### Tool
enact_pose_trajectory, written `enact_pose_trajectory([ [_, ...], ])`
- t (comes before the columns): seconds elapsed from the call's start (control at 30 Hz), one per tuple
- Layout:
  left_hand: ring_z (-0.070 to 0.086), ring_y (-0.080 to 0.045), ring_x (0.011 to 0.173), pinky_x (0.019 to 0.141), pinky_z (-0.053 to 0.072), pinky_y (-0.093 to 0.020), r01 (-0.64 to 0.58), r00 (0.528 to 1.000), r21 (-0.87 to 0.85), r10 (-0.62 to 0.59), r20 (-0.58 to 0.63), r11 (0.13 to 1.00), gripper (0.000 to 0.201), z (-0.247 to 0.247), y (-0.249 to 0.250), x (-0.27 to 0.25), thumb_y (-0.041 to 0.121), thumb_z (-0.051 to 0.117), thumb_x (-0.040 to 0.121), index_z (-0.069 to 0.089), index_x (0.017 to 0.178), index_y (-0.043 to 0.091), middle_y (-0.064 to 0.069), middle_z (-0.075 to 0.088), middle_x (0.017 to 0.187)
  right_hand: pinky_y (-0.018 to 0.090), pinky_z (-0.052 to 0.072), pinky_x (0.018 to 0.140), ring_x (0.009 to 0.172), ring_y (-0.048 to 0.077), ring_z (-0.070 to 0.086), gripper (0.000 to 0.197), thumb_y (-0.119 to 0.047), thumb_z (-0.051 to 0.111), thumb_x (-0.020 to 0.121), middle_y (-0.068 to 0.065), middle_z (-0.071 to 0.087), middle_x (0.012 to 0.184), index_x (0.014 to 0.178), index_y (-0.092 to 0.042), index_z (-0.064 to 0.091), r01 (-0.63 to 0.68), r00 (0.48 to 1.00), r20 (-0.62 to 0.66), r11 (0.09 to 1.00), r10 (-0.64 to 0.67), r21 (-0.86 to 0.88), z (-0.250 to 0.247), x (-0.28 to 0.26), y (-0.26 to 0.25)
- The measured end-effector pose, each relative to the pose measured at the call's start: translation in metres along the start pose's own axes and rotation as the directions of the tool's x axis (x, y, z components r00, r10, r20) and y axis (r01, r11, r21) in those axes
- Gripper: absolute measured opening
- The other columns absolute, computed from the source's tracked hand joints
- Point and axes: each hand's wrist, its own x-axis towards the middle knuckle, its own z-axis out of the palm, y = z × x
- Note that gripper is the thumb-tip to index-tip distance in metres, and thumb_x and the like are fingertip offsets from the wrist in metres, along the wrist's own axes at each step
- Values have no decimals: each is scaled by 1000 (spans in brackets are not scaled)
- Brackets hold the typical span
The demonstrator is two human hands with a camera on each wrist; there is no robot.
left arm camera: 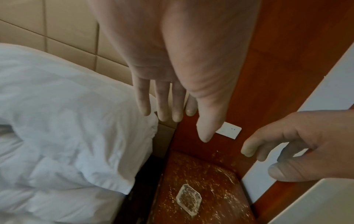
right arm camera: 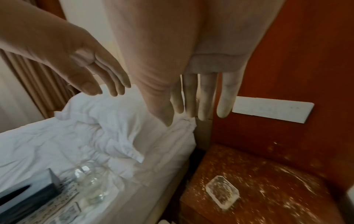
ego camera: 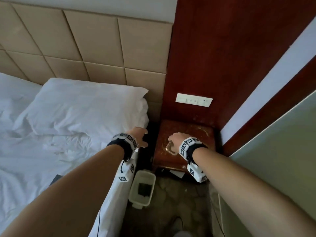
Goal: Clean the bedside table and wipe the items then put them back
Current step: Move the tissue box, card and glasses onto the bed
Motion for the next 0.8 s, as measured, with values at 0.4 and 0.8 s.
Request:
enact_pose_trajectory([
  [0.4,52,-23,125,102,47,-39,-53,991,100,39,130,994,69,36,102,117,37,71,85,41,147,27,-1,47,142,43,52,94,115,29,59,45,-25,61,93,8,56,134,136,-14,53,-92,991,114,976,70,196,61,59,148],
  [0.8,36,-22,137,107,43,-41,-173,938,221,92,334,960,78,96,79,266,34,73,83,33,150,22,0,34,151,43,49,99,123,30,51,66,-30,66,89,8,40,145,146,-13,38,-239,944,302,912,136,335,136,186,177],
])
